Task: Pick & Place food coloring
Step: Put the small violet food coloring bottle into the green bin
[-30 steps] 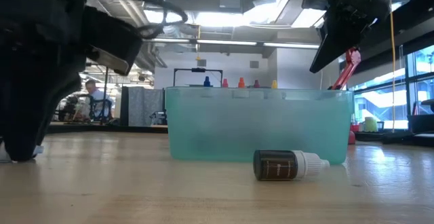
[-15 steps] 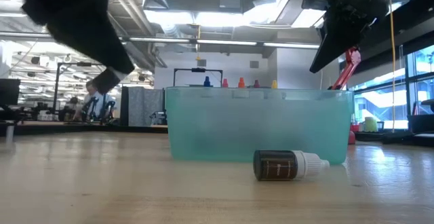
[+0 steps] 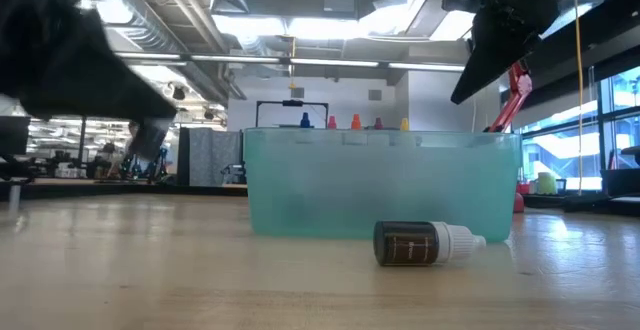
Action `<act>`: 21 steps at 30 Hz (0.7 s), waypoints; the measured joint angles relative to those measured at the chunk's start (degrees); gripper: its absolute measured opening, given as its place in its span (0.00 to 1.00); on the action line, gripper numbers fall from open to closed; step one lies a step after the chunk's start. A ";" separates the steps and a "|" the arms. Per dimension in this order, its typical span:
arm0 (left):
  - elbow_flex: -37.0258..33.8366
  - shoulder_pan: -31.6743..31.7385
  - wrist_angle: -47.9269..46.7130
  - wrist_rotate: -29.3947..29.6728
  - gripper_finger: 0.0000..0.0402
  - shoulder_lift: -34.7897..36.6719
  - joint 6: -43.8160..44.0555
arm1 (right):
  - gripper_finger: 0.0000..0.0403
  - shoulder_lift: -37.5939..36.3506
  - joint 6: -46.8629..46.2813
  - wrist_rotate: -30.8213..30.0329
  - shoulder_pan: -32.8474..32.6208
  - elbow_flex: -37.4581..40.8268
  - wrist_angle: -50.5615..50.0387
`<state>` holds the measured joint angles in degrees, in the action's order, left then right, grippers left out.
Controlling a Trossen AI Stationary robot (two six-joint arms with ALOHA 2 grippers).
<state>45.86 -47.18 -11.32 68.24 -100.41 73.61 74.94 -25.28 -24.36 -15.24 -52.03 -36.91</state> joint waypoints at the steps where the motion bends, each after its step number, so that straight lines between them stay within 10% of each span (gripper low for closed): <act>1: -1.07 -0.02 2.04 0.41 0.14 -0.61 -0.44 | 0.27 0.00 0.01 0.00 0.02 0.00 0.00; 21: -4.31 0.07 18.22 8.09 0.15 -14.00 -3.85 | 0.27 0.00 0.00 -0.09 0.00 0.00 0.31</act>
<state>41.55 -47.11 6.90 76.34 -114.42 69.76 74.94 -25.28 -24.45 -15.24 -52.03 -36.59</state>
